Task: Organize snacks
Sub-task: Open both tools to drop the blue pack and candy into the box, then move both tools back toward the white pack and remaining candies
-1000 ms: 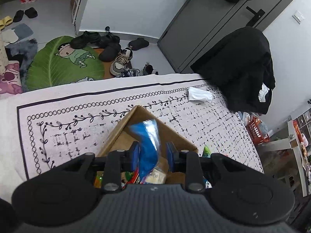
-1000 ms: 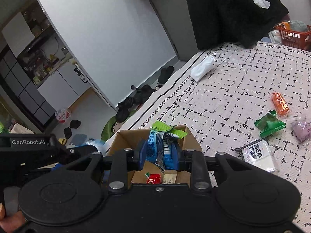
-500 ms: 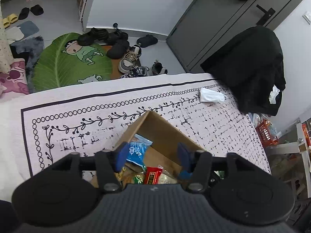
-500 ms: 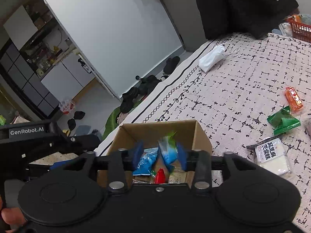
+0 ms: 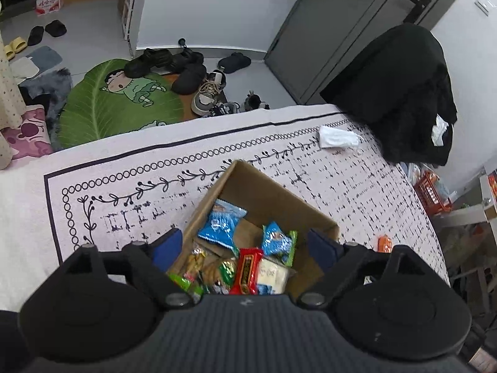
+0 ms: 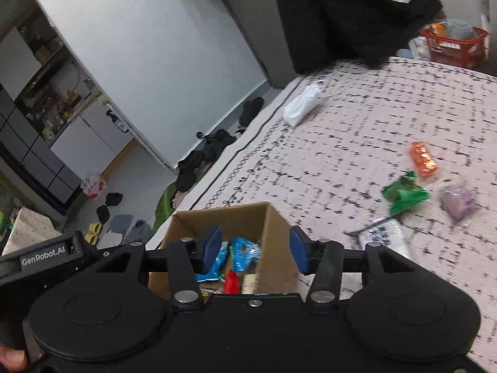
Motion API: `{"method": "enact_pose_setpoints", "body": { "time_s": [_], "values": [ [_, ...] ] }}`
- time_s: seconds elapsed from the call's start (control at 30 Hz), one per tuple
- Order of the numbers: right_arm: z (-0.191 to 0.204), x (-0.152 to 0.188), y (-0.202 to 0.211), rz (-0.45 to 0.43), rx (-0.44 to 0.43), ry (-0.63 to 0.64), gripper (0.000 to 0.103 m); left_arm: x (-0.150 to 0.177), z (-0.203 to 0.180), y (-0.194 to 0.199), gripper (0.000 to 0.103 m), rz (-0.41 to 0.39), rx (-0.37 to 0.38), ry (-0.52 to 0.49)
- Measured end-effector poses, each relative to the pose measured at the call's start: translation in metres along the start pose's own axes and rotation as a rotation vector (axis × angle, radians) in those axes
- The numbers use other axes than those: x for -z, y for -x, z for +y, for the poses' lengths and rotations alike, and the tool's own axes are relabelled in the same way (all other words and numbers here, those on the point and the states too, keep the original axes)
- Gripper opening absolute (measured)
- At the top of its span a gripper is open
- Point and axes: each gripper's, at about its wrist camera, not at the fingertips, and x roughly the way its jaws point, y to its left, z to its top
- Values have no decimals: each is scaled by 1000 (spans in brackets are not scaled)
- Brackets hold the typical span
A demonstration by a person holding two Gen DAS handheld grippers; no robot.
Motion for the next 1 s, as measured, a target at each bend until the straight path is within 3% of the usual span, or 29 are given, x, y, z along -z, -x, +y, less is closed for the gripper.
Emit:
{"method": "enact_pose_setpoints", "body": {
  "time_s": [0.13,0.2,0.4,0.7,1.0],
  "values": [
    [-14,-1,11,2,21,-23,52,6,-10,7,98,-31,-8,-27],
    [-22,-2,20,-6,30,-34,58,9,-16,10,103,-41,-3,-39],
    [-58,-6,50,-55,66,-91,72,19,-38,16,103,-67,21,-70],
    [-112,-8,77,-101,122,-203,72,36,-82,16,103,-45,62,-134],
    [-145,-11,86,-103,98,-258,72,60,-121,5,103,-3,63,-182]
  ]
}}
